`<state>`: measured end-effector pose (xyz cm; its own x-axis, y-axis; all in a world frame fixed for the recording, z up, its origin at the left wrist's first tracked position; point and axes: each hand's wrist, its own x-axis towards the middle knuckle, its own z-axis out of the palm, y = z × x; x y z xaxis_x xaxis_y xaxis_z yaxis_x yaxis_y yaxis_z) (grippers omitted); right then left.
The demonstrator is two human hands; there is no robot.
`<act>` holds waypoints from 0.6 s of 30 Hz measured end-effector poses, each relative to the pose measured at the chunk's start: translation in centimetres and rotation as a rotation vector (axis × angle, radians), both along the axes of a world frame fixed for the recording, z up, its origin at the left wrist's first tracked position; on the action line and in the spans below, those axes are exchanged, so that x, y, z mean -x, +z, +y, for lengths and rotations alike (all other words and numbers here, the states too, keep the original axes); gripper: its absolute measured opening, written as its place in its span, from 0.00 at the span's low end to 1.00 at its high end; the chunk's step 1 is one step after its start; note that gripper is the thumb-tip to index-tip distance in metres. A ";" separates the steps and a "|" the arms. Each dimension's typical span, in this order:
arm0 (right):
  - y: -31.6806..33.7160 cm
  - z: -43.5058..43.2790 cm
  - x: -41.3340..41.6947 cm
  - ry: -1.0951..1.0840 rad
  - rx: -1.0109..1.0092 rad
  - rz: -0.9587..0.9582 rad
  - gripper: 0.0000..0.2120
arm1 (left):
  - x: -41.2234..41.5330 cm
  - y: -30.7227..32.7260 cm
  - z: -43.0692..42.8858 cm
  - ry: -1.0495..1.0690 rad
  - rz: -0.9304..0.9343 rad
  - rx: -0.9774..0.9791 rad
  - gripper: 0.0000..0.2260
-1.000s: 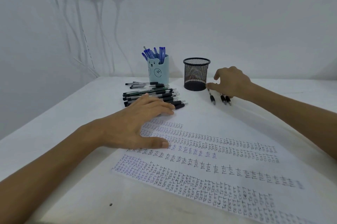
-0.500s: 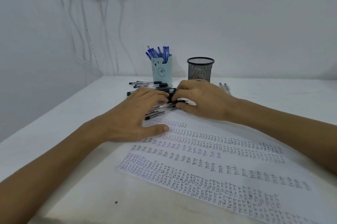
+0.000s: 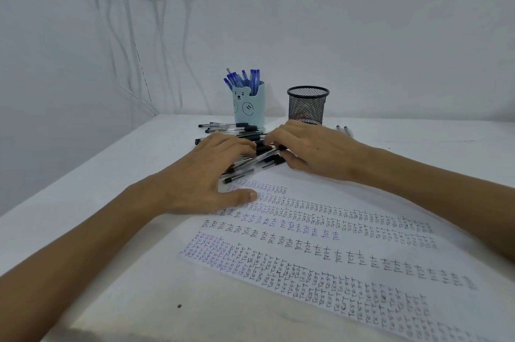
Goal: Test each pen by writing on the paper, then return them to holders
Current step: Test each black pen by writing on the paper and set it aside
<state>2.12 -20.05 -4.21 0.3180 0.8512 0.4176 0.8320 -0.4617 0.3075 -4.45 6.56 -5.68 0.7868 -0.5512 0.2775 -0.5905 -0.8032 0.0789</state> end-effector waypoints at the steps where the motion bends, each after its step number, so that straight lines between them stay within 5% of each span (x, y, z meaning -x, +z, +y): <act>1: 0.1 0.0 -0.2 -0.013 0.022 -0.034 0.12 | 0.0 0.0 0.0 0.002 0.001 0.004 0.38; 7: 0.6 -0.3 0.9 -0.105 -0.125 0.168 0.14 | 0.1 0.1 -0.1 0.015 0.049 0.061 0.43; 12: 0.8 -0.2 2.0 -0.237 -0.252 0.390 0.37 | 0.2 -0.1 0.0 -0.023 0.063 0.066 0.39; 18: 0.5 -0.1 1.9 -0.189 -0.474 0.497 0.35 | 0.6 0.3 -0.5 -0.108 0.077 0.071 0.31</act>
